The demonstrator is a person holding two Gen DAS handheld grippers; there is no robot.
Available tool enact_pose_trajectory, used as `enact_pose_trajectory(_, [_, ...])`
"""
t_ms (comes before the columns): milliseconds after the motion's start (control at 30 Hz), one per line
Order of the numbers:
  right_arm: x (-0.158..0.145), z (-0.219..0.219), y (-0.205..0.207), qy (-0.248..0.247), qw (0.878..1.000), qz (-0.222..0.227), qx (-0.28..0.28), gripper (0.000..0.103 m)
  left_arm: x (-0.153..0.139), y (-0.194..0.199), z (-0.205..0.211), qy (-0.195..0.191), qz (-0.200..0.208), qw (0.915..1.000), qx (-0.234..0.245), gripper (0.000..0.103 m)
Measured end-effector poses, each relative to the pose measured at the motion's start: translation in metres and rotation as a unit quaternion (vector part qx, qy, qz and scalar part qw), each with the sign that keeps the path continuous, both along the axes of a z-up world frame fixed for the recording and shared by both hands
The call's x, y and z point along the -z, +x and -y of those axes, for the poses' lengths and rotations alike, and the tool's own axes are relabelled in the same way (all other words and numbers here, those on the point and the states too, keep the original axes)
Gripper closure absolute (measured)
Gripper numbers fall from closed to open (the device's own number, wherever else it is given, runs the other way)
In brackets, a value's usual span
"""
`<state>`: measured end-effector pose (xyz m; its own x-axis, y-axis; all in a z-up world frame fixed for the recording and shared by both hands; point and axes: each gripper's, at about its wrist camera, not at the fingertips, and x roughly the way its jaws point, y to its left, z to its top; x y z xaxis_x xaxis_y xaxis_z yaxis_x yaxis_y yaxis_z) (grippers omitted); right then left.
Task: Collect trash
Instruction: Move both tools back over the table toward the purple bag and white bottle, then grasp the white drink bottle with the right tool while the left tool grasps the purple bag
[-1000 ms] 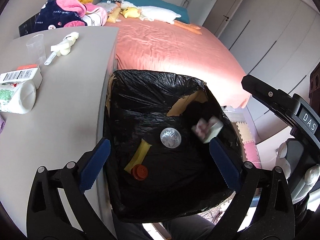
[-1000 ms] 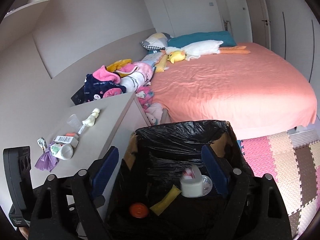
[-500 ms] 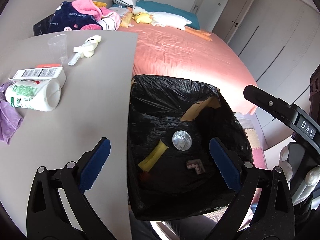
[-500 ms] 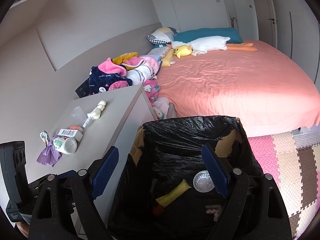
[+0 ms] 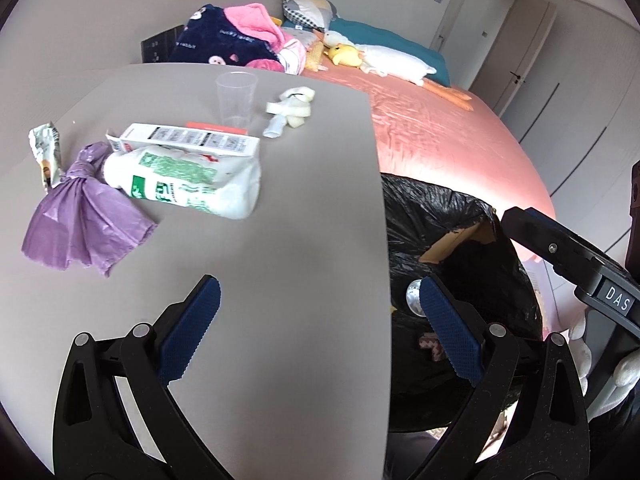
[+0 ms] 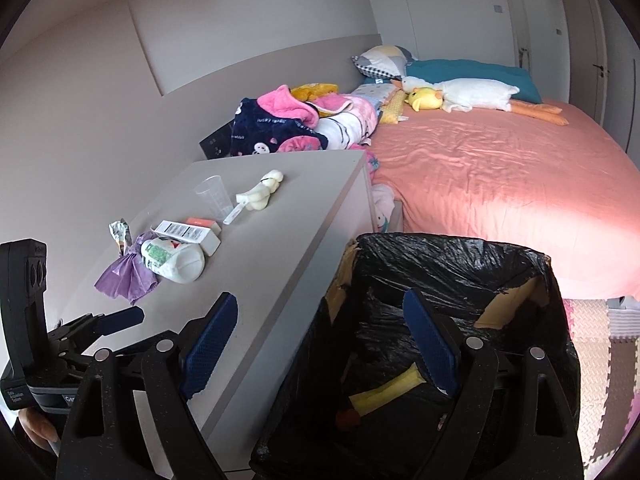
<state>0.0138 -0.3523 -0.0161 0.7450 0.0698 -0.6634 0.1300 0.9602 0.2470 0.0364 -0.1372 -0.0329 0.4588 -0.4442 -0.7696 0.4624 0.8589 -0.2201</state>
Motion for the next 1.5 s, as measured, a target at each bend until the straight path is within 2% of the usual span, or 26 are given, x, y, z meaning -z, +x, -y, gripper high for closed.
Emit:
enact_pose_trajectory(300, [0.002,-0.041,0.034,-0.004,0.999,-0.005,-0.053,0.018,-0.002,0.016,-0.048,0.011,0.006,0.9988,-0.047,0.007])
enact_pose_trajectory(500, [0.002,-0.075,0.057,-0.026,0.994,-0.009,-0.104,0.018,-0.002,0.027,-0.08,0.006,0.013,0.9965,-0.082,0.007])
enact_pose_trajectory(767, [0.004,-0.111,0.086,-0.041,0.987,-0.011,-0.153,0.018,0.001,0.044,-0.116,0.018,0.008,0.9922,-0.123,0.007])
enact_pose_trajectory(1100, [0.012,-0.156,0.108,-0.094,0.97,-0.012,-0.224,0.018,0.004,0.064,-0.153,0.021,-0.001,0.9865,-0.163,0.007])
enact_pose_trajectory(1333, [0.02,-0.189,0.122,-0.147,0.95,-0.014,-0.274,0.019,-0.001,0.072,-0.161,0.027,0.012,0.9849,-0.17,0.007])
enact_pose_trajectory(1500, [0.03,-0.199,0.135,-0.161,0.944,-0.03,-0.286,0.029,-0.006,0.075,-0.163,0.033,0.023,0.9848,-0.169,0.007])
